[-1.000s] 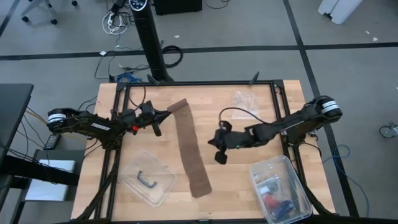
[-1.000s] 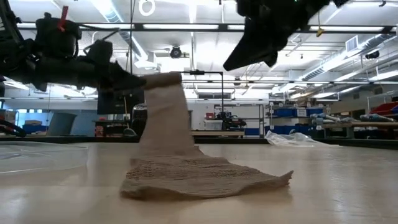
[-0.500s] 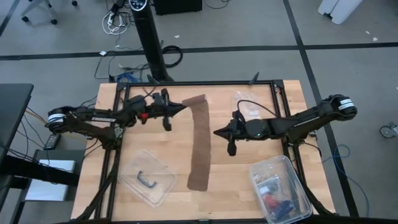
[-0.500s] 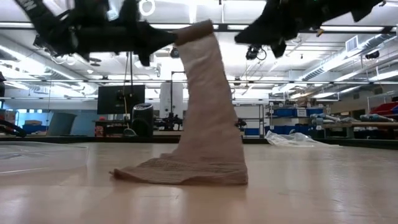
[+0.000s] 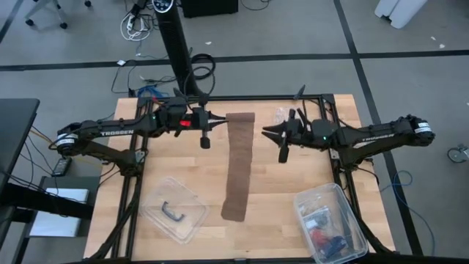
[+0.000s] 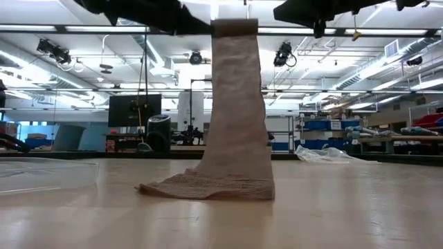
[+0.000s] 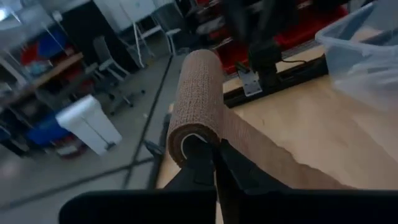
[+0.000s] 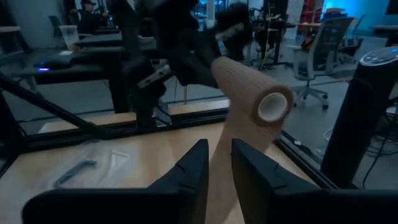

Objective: Roll bandage
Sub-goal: Roll the brown bandage

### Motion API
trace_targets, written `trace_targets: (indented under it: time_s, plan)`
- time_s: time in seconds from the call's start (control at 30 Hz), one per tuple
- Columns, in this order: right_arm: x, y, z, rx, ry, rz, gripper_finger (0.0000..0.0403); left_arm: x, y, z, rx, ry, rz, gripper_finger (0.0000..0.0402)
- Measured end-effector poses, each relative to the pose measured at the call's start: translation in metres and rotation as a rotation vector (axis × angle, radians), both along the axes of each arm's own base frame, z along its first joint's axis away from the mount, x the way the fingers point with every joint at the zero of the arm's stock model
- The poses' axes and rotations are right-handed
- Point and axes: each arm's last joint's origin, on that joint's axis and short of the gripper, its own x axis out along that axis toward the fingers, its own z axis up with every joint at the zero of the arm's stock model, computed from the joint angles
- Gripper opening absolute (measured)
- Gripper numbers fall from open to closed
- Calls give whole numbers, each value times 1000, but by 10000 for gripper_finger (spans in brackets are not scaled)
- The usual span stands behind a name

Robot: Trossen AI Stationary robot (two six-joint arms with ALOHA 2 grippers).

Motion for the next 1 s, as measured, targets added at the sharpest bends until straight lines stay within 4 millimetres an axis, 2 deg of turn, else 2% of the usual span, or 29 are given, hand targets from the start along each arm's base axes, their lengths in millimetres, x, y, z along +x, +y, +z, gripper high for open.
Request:
trace_targets:
  time_s: [0.13,0.27,0.7,1.0]
  plan:
    - [4,-10,10,-13,-19,38,75,3,-10,3,93,23,24,0]
    - [5,-16,15,-52,-2,24,74,4,-16,3,113,31,32,0]
    - [27,-32,17,-11,58,65,77,5,-19,4,129,25,29,0]
    - [31,-39,19,-16,21,119,66,4,-19,3,127,36,34,0]
